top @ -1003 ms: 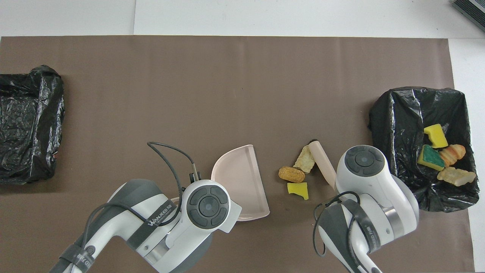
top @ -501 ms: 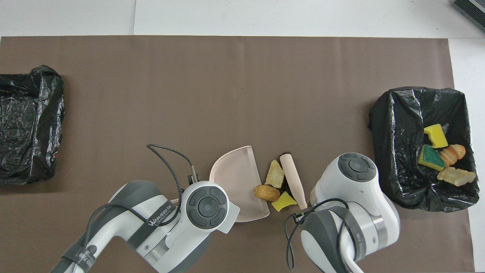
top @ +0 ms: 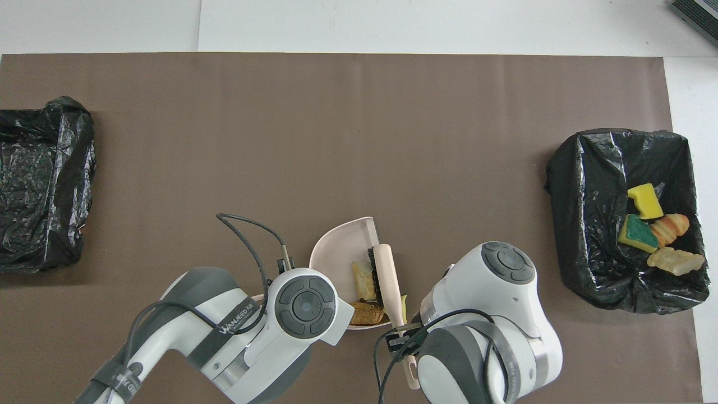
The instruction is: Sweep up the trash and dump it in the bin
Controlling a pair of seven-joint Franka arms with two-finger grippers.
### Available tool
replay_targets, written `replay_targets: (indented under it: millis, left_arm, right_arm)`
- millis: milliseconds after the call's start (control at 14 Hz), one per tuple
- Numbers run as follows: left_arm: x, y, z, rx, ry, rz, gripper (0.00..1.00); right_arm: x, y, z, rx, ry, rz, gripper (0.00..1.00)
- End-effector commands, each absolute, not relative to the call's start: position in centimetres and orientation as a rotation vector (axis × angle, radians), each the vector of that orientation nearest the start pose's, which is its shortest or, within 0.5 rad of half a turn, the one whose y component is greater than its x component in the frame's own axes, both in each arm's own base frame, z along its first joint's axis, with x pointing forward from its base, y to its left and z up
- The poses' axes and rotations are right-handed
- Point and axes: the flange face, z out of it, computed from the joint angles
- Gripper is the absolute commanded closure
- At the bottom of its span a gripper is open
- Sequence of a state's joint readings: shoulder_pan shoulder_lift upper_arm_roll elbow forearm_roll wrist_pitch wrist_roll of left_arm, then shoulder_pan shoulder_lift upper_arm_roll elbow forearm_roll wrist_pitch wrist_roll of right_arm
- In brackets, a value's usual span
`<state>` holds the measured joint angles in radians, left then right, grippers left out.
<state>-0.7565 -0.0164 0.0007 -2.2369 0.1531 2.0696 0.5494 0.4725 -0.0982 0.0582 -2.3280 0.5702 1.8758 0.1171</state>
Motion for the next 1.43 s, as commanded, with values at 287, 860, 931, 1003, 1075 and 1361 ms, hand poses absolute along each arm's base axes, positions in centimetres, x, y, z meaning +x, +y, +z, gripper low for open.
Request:
replay_targets:
  millis: [287,860,931,1003,1075,1361]
  left_arm:
    - [38.1,-32.9,36.5,-2.299,1.912,0.098,1.00]
    - [39.1,-32.1,36.2,-2.282,1.939,0.097,1.00]
    - [39.0,-32.1,36.2,-2.285,1.937,0.099,1.00]
    - [39.0,-32.1,36.2,-2.285,1.937,0.099,1.00]
    - [39.0,-32.1,36.2,-2.283,1.937,0.099,1.00]
    - [39.0,-32.0,36.1,-2.281,1.939,0.104,1.00]
  right_arm:
    - [40.9,24.8,45.4,-2.776,-0.141,0.746,1.00]
    - [44.2,18.2,39.7,-3.088,-0.453,0.558,1.00]
    - [45.1,18.8,38.4,-3.093,-0.450,0.513,1.00]
    - [45.6,19.7,36.6,-3.097,-0.419,0.499,1.00]
    - [45.6,20.9,35.9,-3.100,-0.402,0.483,1.00]
    - [45.3,23.4,35.5,-2.856,-0.159,0.518,1.00]
